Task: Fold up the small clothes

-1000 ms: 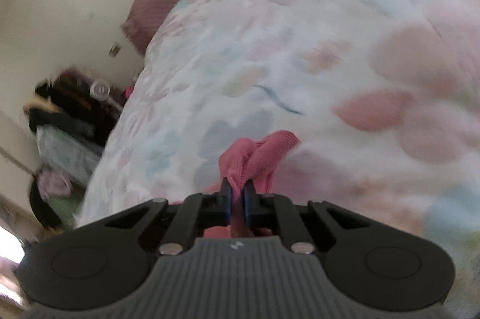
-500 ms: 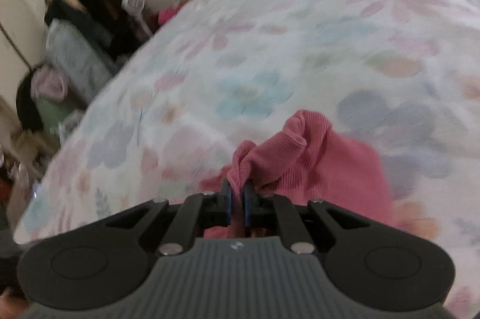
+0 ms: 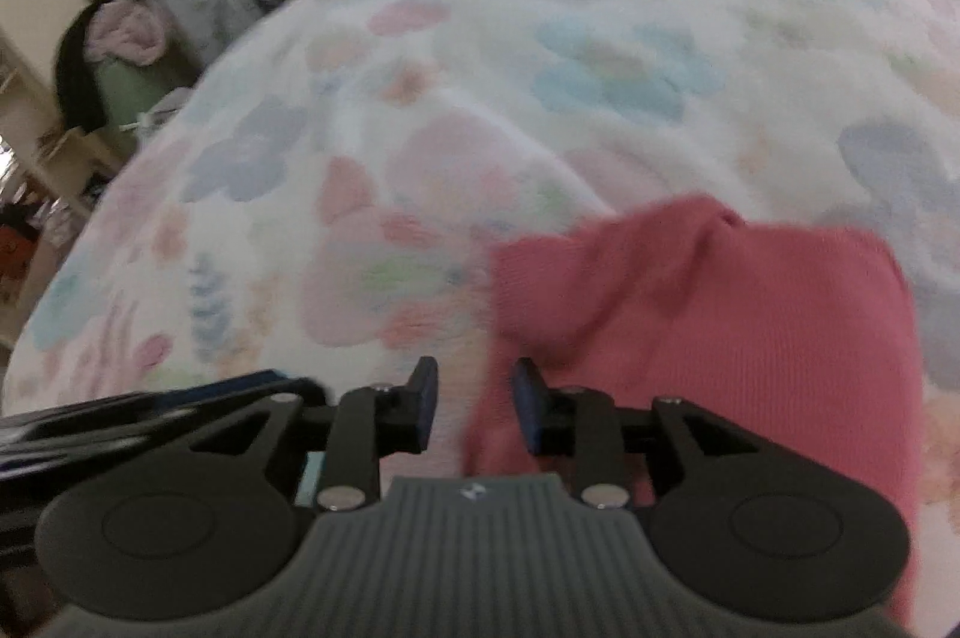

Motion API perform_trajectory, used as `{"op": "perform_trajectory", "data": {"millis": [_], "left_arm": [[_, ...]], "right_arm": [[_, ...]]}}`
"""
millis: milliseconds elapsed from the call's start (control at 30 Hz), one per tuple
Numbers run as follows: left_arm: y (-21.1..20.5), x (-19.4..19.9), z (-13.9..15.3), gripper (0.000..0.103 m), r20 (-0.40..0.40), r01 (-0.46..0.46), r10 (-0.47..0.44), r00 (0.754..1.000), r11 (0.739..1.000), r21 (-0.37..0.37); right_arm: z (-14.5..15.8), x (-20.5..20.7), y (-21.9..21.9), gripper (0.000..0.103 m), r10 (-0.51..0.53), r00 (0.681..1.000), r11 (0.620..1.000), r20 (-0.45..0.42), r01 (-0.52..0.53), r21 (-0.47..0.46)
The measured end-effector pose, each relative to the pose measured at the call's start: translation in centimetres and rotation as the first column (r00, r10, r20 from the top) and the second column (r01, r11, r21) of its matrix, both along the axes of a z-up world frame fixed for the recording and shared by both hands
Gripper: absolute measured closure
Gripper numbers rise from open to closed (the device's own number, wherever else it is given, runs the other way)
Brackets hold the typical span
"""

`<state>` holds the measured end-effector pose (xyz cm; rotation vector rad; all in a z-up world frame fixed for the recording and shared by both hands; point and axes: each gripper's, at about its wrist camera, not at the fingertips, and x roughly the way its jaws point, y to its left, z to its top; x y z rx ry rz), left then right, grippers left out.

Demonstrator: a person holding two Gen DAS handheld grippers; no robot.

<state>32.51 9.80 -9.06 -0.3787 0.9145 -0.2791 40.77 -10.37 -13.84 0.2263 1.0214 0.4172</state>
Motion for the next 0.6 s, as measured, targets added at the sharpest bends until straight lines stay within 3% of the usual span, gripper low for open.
{"op": "perform_trajectory", "data": {"millis": [100,233,300,433,600], "left_arm": [[0.5,-1.4,1.0,0.067,-0.006,-0.002,0.001,1.000,0.999,-0.051],[0.4,-3.7,1.7,0.067,-0.027,0.018,-0.022,0.999,0.992,-0.128],[-0.4,-4.8,1.7,0.067,-0.043,0.036,-0.040,0.998,0.995,-0.093],[-2.5,-6.7,1.5,0.067,-0.059,0.059,-0.055,0.997,0.997,0.057],[-3.1,-8.1,1.0,0.067,-0.100,0.077,-0.073,0.992,0.996,0.042]], "right_arm": [[3.6,-2.2,-1.0,0.067,0.013,0.997,1.000,0.080,-0.011,-0.029],[7.2,-5.8,-5.4,0.051,-0.009,0.990,1.000,0.141,0.008,0.013],[8.2,-7.8,-8.2,0.050,-0.040,0.984,0.999,0.175,0.039,0.011],[7.9,-10.4,-12.2,0.050,-0.097,0.978,0.992,0.187,0.111,-0.061],[4.7,-9.1,-14.0,0.050,-0.095,0.991,0.995,0.098,0.095,0.009]]}}
